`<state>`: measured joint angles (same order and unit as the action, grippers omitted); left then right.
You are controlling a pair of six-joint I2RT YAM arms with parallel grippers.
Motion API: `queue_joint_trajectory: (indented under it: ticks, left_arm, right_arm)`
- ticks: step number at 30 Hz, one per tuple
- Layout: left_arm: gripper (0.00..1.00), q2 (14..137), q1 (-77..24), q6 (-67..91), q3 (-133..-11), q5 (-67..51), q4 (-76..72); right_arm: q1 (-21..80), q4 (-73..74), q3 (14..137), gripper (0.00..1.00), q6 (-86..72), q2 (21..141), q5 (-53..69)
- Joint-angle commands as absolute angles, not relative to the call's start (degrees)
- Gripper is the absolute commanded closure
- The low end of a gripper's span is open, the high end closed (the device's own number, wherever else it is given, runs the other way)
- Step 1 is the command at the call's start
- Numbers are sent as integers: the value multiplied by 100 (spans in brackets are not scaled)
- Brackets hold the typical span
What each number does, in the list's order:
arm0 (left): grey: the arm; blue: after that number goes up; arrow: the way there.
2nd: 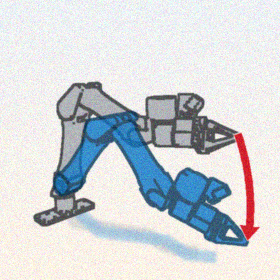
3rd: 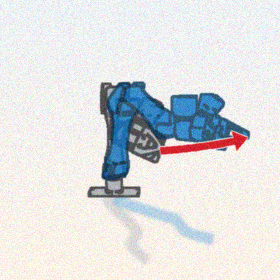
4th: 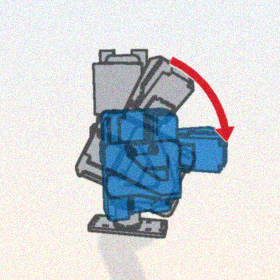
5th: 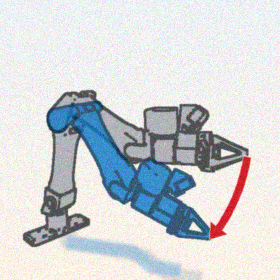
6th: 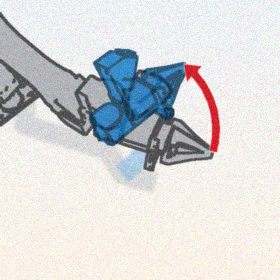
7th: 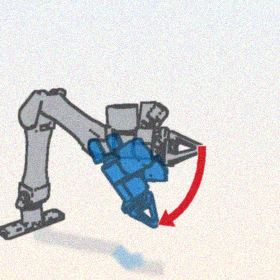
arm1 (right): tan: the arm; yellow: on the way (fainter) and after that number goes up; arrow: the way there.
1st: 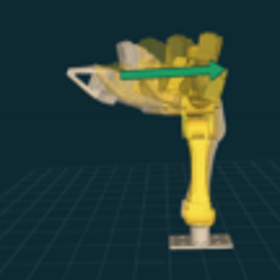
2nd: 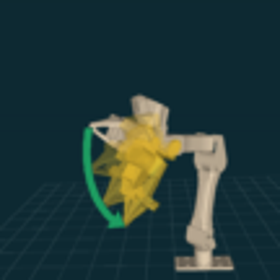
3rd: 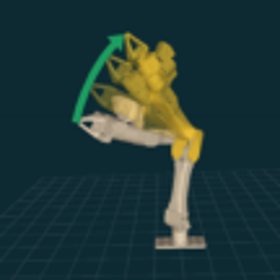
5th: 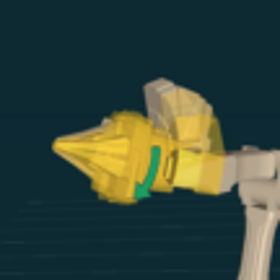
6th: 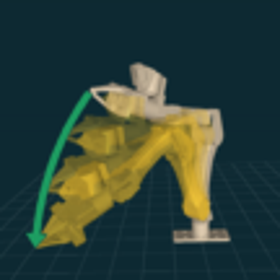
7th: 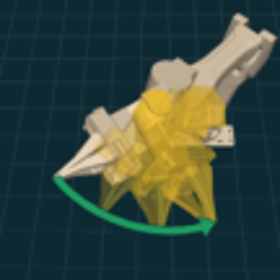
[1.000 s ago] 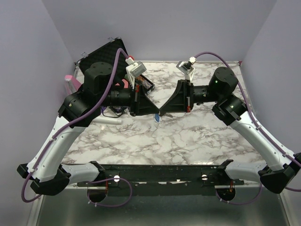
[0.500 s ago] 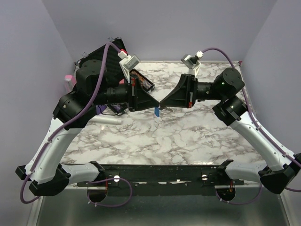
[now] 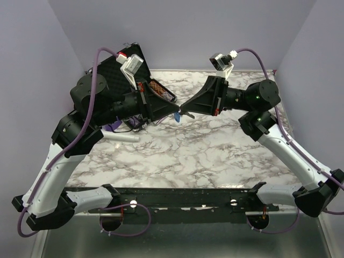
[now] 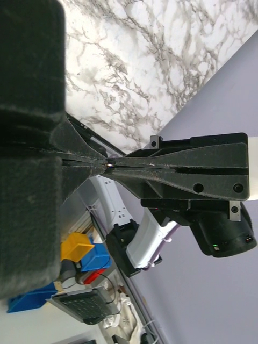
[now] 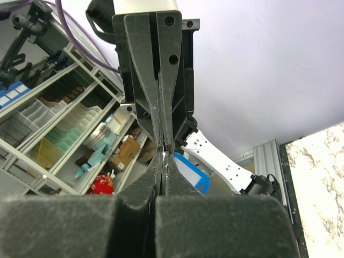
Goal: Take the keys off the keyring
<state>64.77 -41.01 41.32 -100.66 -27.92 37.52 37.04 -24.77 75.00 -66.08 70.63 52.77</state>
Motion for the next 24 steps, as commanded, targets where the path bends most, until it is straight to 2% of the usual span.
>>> queue_joint_trajectory:
  ticks: [1, 8, 24]
  left_arm:
    - [100, 6258, -4122, 4377, -9791, -1881, 3595]
    - [100, 6231, -4245, 4482, -9747, -1495, 3516]
    - [100, 6486, -4447, 4456, -9923, -1415, 3551]
  right_arm:
    - [3726, -3418, 7576, 99, -6978, 7022, 5089]
    - [3726, -3630, 7550, 99, -7128, 7049, 5027]
    - [3727, -3261, 7515, 99, -6891, 6934, 5036]
